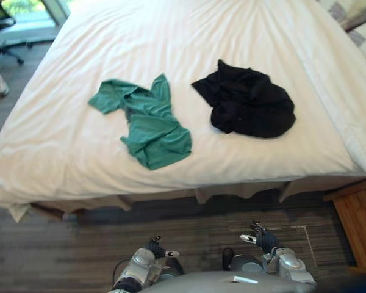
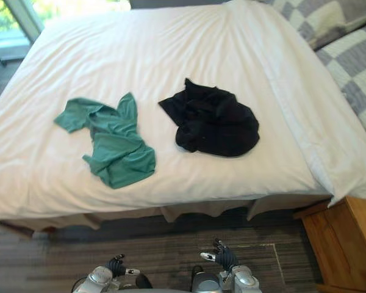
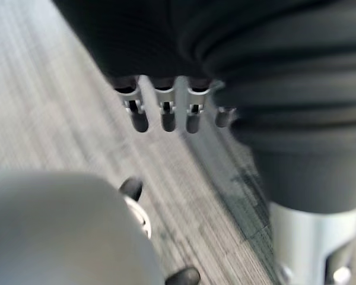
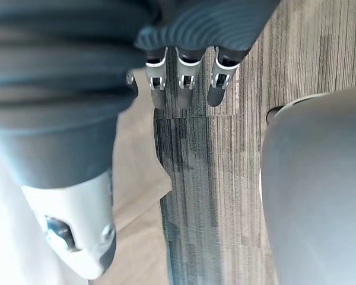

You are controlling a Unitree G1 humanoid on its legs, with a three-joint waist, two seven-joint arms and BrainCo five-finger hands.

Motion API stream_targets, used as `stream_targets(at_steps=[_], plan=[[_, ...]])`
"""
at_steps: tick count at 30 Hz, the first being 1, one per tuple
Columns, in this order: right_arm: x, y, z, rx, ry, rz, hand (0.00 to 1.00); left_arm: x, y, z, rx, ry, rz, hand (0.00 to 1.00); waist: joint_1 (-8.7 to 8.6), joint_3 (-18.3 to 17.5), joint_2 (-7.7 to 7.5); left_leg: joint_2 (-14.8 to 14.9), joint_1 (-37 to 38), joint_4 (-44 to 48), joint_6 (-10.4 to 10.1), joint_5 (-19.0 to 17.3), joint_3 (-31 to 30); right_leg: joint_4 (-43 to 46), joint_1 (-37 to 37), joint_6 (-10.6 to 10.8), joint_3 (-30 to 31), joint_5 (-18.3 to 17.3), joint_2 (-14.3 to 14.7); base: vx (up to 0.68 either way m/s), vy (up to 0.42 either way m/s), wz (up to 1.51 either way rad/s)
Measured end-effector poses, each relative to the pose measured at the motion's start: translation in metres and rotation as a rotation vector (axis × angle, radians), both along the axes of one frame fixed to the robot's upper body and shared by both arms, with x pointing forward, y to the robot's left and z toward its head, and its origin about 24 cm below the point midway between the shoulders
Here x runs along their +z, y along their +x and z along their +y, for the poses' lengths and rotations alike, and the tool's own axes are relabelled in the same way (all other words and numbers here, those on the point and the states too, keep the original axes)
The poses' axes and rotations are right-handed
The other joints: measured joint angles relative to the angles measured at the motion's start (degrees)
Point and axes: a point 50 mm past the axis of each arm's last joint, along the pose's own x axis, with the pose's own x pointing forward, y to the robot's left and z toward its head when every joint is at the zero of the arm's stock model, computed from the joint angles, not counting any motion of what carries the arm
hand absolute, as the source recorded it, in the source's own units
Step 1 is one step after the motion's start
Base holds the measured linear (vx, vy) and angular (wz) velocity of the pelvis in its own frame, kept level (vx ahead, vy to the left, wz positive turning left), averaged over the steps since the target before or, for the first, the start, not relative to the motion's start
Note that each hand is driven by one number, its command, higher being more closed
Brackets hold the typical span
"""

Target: Tidy the bed and pick cloth on bed and put in laundry

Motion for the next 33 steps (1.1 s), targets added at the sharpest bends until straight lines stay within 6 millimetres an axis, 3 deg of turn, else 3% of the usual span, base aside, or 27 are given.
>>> stream_targets(at_steps=[2, 4, 5, 7, 10, 11, 13, 15, 17, 19, 21, 23, 24, 25, 27, 28, 29, 30, 32, 33], plan=[[-0.001, -0.001, 0.001, 0.015, -0.001, 0.022, 0.0, 0.001, 0.0, 0.002, 0.087, -0.014, -0.034, 0.0, 0.1, 0.07, -0.08, 3.08, -2.56, 10.96, 0.44, -1.43, 0.2, -0.21, 0.65, 0.34, 2.58, -0.42, -0.3, -0.01, -0.072, -0.71], [-0.002, -0.002, 0.0, 0.013, -0.005, 0.036, 0.0, -0.001, -0.005, 0.005, 0.192, -0.042, -0.048, 0.0, 0.07, 0.13, -0.15, 5.89, -6.52, 20.84, 0.79, -3.53, -1.7, -0.43, 2.09, -0.77, 4.54, 0.27, -0.14, 0.08, -0.01, -0.46], [-0.002, -0.002, -0.003, 0.008, -0.012, 0.052, 0.0, -0.001, -0.006, 0.003, 0.232, -0.071, -0.059, 0.0, 0.08, -0.05, 0.43, 5.11, -6.78, 19.33, 0.84, -7.91, -5.18, -0.44, 2.6, -0.92, 6.0, 0.44, 0.13, 0.1, 0.054, -0.43], [-0.004, -0.004, -0.003, -0.008, 0.003, 0.088, 0.0, -0.001, -0.009, 0.002, 0.267, -0.104, -0.071, 0.0, 0.17, -0.06, 0.4, 1.96, -6.59, 10.92, 1.17, -9.49, -8.47, -0.51, 3.05, -0.91, 8.08, 0.45, -0.31, 0.09, 0.093, -0.6], [-0.005, -0.005, -0.003, -0.015, 0.016, 0.108, 0.0, -0.002, -0.01, -0.003, 0.284, -0.145, -0.08, 0.0, 0.42, 0.05, 0.64, 0.44, -7.1, 0.91, 1.19, -8.33, -9.51, -0.83, 3.12, 0.06, 10.85, -0.29, -0.44, 0.08, 0.171, -0.55], [-0.004, -0.004, -0.004, -0.014, 0.016, 0.103, 0.0, -0.003, -0.01, -0.005, 0.296, -0.156, -0.078, 0.0, 0.42, 0.23, 1.14, 0.8, -7.06, -0.02, 1.12, -8.33, -9.57, -0.53, 3.04, 0.67, 11.17, -0.71, -0.12, 0.08, 0.223, -0.41], [-0.004, -0.005, -0.005, -0.008, 0.012, 0.095, 0.0, -0.003, -0.01, -0.009, 0.363, -0.183, -0.095, 0.0, 1.35, 0.02, 1.94, 1.65, -6.39, 2.77, 1.09, -4.91, -7.97, 0.89, 3.96, 2.99, 11.85, -2.35, -0.39, 0.12, 0.245, -0.39], [-0.005, -0.008, -0.002, 0.003, 0.013, 0.096, 0.0, -0.003, -0.012, -0.003, 0.431, -0.19, -0.098, 0.0, 1.8, -0.1, 0.87, 0.01, -5.51, 2.72, 1.92, -5.98, -6.7, 1.09, 4.83, 3.97, 11.73, -2.9, -2.4, 0.15, 0.214, -0.2], [-0.007, -0.011, 0.006, 0.017, 0.015, 0.1, 0.0, -0.005, -0.02, 0.005, 0.459, -0.18, -0.059, 0.0, 2.02, -1.4, -1.1, -3.14, -3.59, 0.22, 2.48, -6.74, -6.66, 1.12, 5.11, 4.73, 8.79, -3.33, -4.89, 0.18, 0.161, -0.03], [-0.008, -0.013, 0.008, 0.005, 0.013, 0.097, 0.0, -0.006, -0.022, 0.005, 0.472, -0.184, -0.036, 0.0, 2.48, -1.94, -1.25, -5.05, -2.14, -1.9, 2.67, -7.3, -7.71, 3.18, 4.74, 5.25, 6.18, -3.73, -6.05, 0.2, 0.111, -0.02], [-0.008, -0.012, 0.006, -0.018, 0.016, 0.083, 0.0, -0.008, -0.025, 0.003, 0.475, -0.187, -0.012, 0.0, 2.7, -2.34, -0.31, -5.93, -0.03, -3.64, 2.92, -7.5, -7.95, 9.21, 2.8, 5.48, 3.58, -4.39, -6.56, 0.26, 0.111, -0.02], [-0.006, -0.007, 0.004, -0.016, 0.004, 0.062, 0.0, -0.008, -0.025, 0.001, 0.47, -0.188, -0.005, 0.0, 2.5, -1.86, 0.78, -5.57, 2.75, -3.38, 4.97, -7.68, -8.68, 19.78, 0.05, 5.41, -0.29, -4.72, -7.12, 0.3, 0.073, 0.07], [-0.006, -0.006, 0.005, -0.011, 0.002, 0.057, 0.0, -0.008, -0.026, 0.0, 0.453, -0.183, 0.01, 0.0, 1.88, -1.61, 1.35, -5.21, 4.33, -3.14, 5.41, -8.41, -9.76, 24.25, -1.41, 3.91, -2.68, -7.01, -7.41, 0.28, -0.034, 0.33], [-0.006, -0.004, 0.006, -0.004, 0.0, 0.047, 0.0, -0.009, -0.027, 0.002, 0.454, -0.172, 0.015, 0.0, 1.45, -1.65, 1.35, -4.07, 5.24, -2.82, 5.41, -8.93, -11.71, 25.0, -3.08, 2.43, -3.19, -8.66, -5.77, 0.27, -0.071, 0.47], [-0.004, -0.001, 0.007, 0.013, -0.001, 0.019, 0.0, -0.01, -0.028, 0.004, 0.468, -0.165, 0.03, 0.0, 1.38, -1.53, 1.55, -1.78, 4.54, -1.07, 5.31, -9.02, -15.13, 20.09, -6.23, 1.67, -2.29, -8.42, -1.36, 0.23, -0.137, 0.75], [-0.004, -0.003, 0.011, 0.024, 0.007, 0.016, 0.0, -0.009, -0.029, 0.01, 0.474, -0.151, 0.027, 0.0, 1.39, -2.11, -0.09, -2.82, 3.56, -0.2, 4.58, -9.4, -17.65, 11.24, -6.66, 1.99, -1.23, -1.58, -0.42, 0.21, -0.131, 0.97], [-0.004, -0.004, 0.012, 0.009, 0.02, 0.014, 0.0, -0.009, -0.027, 0.011, 0.474, -0.145, 0.022, 0.0, 1.36, -2.14, -0.55, -2.73, 3.5, -0.33, 3.67, -9.94, -19.26, 11.58, -6.76, 1.24, -1.24, -1.32, -0.29, 0.25, -0.123, 0.88], [-0.005, -0.007, 0.007, 0.008, 0.007, 0.022, 0.0, -0.009, -0.026, 0.003, 0.481, -0.171, 0.015, 0.0, 1.94, -2.83, 1.09, -1.5, 3.08, -0.87, 3.11, -10.01, -20.76, 10.72, -6.4, 1.01, -2.22, -1.06, 0.42, 0.26, -0.103, 0.54], [-0.005, -0.007, 0.001, 0.007, -0.006, 0.022, 0.0, -0.01, -0.026, -0.004, 0.503, -0.197, -0.001, 0.0, 2.87, -2.39, 2.68, -0.94, 3.09, -1.8, 2.57, -9.22, -20.91, 7.88, -4.99, 0.79, -2.95, -0.92, 1.07, 0.22, -0.096, 0.25], [-0.005, -0.006, 0.0, 0.005, -0.007, 0.026, 0.0, -0.01, -0.026, -0.004, 0.507, -0.2, -0.001, 0.0, 2.8, -2.36, 2.74, -0.83, 3.1, -1.88, 2.53, -9.12, -21.0, 7.22, -4.63, 0.72, -3.16, -0.84, 1.21, 0.13, -0.066, 0.12]])
